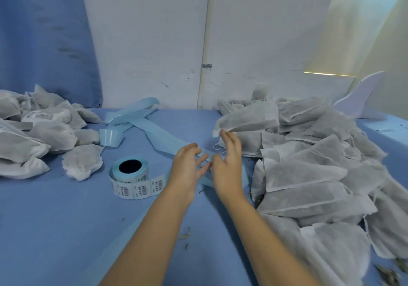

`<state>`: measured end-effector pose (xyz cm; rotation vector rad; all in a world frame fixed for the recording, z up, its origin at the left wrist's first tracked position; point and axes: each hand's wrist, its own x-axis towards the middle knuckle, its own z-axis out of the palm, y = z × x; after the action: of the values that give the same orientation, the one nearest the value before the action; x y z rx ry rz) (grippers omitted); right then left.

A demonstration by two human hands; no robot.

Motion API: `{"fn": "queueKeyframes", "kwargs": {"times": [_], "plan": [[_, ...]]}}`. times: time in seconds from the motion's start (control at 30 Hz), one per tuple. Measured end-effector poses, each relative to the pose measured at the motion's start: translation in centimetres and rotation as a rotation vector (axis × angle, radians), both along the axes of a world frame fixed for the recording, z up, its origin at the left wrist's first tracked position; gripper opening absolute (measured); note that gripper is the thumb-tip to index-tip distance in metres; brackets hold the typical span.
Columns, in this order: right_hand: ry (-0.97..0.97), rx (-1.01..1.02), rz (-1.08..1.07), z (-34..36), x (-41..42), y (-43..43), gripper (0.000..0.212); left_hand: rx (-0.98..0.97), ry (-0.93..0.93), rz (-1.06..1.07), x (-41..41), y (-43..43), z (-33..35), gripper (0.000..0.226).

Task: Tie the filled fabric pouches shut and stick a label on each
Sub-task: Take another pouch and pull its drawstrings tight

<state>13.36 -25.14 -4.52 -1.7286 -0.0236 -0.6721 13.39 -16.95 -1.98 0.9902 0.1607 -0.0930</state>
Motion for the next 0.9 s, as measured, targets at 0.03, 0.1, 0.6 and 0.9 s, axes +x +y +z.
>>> {"fn": "queueKeyframes", "kwargs": {"times": [0.03,0.1,0.6,0.9], "plan": [[-0.008,-0.051,0.026,-0.2,-0.3,0.3,0.063,-0.019,0.01,0.003,0.0,0.3,0.1,0.025],[-0.023,-0.139,0.082,-0.3,-0.7,0.9,0.061,-0.02,-0.004,0.014,-0.1,1.0,0.3,0.037],[0.034,-0.063,0.173,0.1,-2.8,3.7,0.028,0.162,-0.331,0.119,-1.0,6.0,-1.0,0.037],[0.262,0.415,0.549,2.2,-2.7,2.8,0.036,0.494,-0.494,-0.004,-2.4,6.0,-1.7,0.039]]}}
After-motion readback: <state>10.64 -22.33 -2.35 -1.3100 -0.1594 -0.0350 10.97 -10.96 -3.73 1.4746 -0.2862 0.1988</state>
